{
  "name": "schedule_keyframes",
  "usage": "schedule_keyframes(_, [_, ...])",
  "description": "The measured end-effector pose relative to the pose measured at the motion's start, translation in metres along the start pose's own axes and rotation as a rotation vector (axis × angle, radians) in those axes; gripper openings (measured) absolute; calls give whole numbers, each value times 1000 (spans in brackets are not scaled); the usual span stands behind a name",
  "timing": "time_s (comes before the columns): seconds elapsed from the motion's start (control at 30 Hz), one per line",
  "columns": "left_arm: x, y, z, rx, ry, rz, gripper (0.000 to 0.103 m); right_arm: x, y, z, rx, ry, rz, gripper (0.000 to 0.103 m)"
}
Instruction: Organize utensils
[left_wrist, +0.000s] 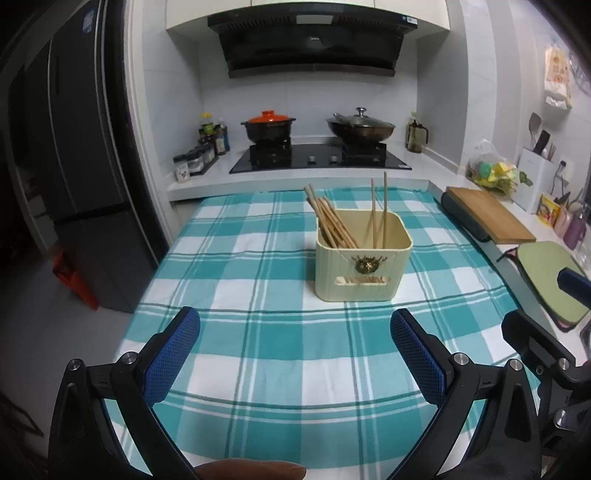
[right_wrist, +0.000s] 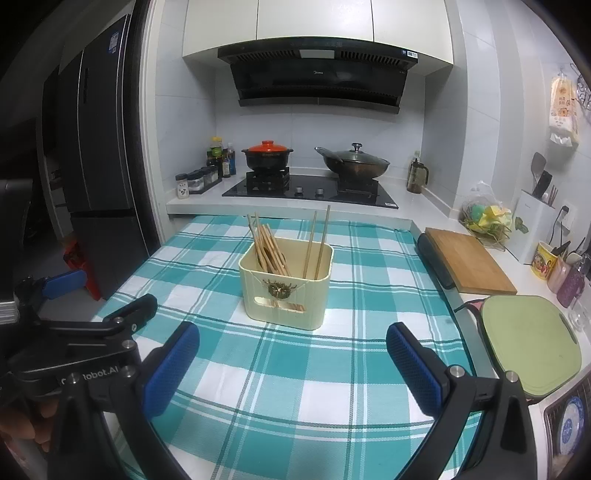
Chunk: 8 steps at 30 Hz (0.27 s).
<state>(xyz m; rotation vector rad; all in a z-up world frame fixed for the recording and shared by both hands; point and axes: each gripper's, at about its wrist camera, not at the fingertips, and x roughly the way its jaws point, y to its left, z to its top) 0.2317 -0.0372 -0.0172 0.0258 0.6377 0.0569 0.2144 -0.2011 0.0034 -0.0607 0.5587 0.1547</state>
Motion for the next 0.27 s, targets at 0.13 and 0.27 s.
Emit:
schedule_keyframes(0.13, [3,1,-2,-10,5,2,103,5,-4,-1,10,14,-8,103])
schedule_keyframes(0.27, [2,-1,-2,-3,-3,12,103,8,-8,-2,14,21,-12,103])
